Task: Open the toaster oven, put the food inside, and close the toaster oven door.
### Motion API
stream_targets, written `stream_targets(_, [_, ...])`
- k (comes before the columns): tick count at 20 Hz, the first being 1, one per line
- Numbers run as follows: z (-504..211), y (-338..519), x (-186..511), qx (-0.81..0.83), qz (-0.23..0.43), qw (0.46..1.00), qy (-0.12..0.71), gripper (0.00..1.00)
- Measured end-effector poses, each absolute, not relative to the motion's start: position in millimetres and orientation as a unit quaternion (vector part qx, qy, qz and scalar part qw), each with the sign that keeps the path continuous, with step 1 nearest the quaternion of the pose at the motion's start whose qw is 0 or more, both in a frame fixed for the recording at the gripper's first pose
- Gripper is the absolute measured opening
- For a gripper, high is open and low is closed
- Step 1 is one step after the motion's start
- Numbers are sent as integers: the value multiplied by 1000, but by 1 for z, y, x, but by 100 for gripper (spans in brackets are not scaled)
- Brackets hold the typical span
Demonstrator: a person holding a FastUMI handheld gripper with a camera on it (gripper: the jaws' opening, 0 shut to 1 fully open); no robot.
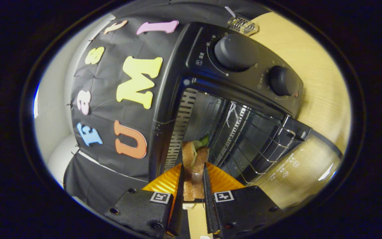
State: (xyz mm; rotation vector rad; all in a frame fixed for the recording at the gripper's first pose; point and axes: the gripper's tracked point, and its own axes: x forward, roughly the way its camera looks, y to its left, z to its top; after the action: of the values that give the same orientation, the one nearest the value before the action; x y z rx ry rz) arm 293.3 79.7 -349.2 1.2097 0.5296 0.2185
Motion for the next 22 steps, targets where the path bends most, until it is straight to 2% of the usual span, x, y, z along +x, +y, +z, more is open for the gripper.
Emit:
stream_targets(7, [-373,74,310,472,75,843,248,36])
stream_targets(12, [-385,68,307,356,47,890,282,60])
stream_targets(17, [-379,46,294,191,17,942,276,100])
stream_targets(22, [-382,57,249,132,79,934,322,100])
